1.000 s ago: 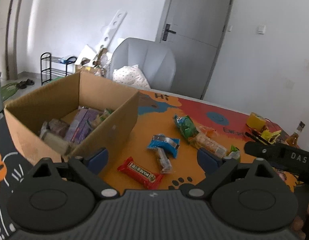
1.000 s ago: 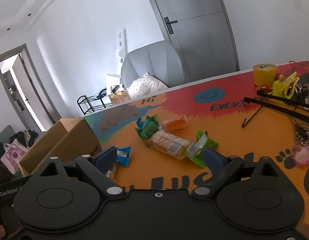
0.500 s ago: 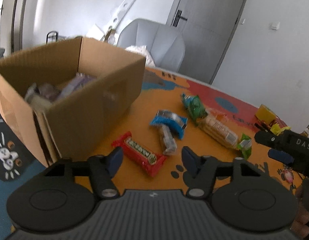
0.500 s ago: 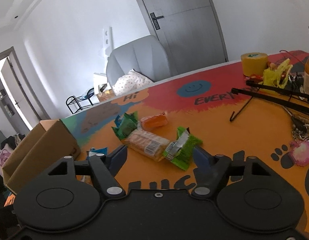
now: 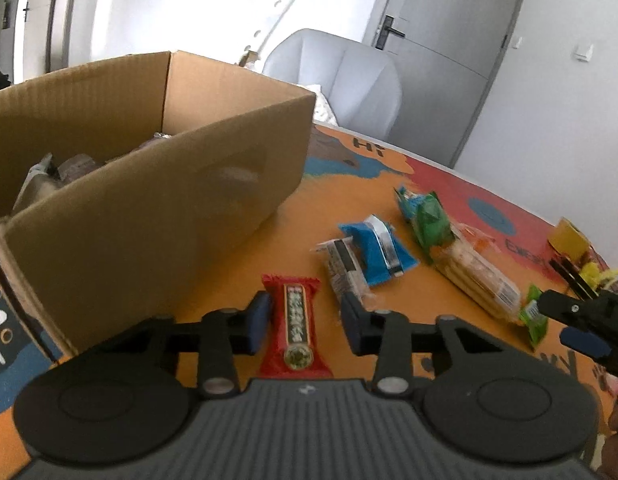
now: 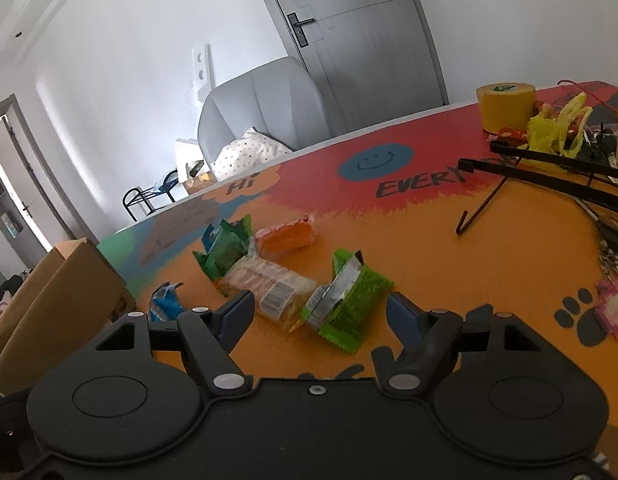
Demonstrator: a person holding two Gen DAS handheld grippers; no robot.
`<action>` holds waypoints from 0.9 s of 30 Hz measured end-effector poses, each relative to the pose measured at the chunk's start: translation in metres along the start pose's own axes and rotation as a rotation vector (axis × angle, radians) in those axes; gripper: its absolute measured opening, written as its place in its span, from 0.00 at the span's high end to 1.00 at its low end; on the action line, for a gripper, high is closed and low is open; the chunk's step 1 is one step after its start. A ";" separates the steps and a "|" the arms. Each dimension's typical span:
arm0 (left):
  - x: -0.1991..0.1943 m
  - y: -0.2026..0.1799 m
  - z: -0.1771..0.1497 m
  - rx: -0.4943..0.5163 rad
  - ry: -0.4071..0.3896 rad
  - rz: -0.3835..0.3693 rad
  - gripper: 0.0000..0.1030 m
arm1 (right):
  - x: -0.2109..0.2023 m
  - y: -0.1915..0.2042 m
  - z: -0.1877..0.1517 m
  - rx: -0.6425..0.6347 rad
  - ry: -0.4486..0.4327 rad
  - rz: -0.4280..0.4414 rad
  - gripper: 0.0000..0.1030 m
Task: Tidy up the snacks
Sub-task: 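Grasp the red chocolate bar with the left tool while the right tool grasps the green snack pack, then carry the chocolate bar and green pack over the cardboard box with both tools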
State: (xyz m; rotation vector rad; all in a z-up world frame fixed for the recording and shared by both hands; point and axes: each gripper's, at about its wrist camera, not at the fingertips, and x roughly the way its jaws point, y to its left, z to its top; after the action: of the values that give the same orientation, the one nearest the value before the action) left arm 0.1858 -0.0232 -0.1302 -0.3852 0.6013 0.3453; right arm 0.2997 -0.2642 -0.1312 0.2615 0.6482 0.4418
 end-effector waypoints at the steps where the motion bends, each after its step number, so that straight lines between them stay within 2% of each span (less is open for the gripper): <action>1: 0.001 0.000 0.001 0.002 -0.004 0.007 0.67 | 0.003 0.001 0.001 -0.004 0.002 -0.003 0.28; 4: 0.004 -0.001 0.001 0.020 -0.009 0.015 0.67 | 0.011 0.001 0.002 -0.008 0.010 -0.023 0.29; 10: 0.001 -0.005 -0.002 0.070 -0.008 0.023 0.67 | 0.024 0.002 0.001 0.000 0.024 -0.055 0.40; 12: 0.000 -0.006 -0.004 0.083 -0.012 0.027 0.67 | 0.025 0.004 0.001 -0.006 0.024 -0.059 0.45; 14: -0.001 -0.006 -0.004 0.087 -0.011 0.027 0.69 | 0.025 0.003 0.001 0.001 0.023 -0.051 0.59; 15: -0.001 -0.005 -0.004 0.085 -0.011 0.027 0.69 | 0.024 0.002 0.001 0.006 0.025 -0.046 0.61; 19: -0.002 -0.004 -0.006 0.095 -0.014 0.038 0.81 | 0.016 0.002 -0.002 -0.002 0.031 -0.053 0.72; 27: -0.009 0.001 -0.006 0.068 -0.001 -0.018 0.82 | -0.010 0.012 -0.008 -0.011 0.016 -0.060 0.72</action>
State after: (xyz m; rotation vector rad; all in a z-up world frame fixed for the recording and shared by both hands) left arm 0.1756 -0.0264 -0.1292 -0.3246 0.6063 0.3065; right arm 0.2840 -0.2577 -0.1278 0.2276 0.6677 0.3907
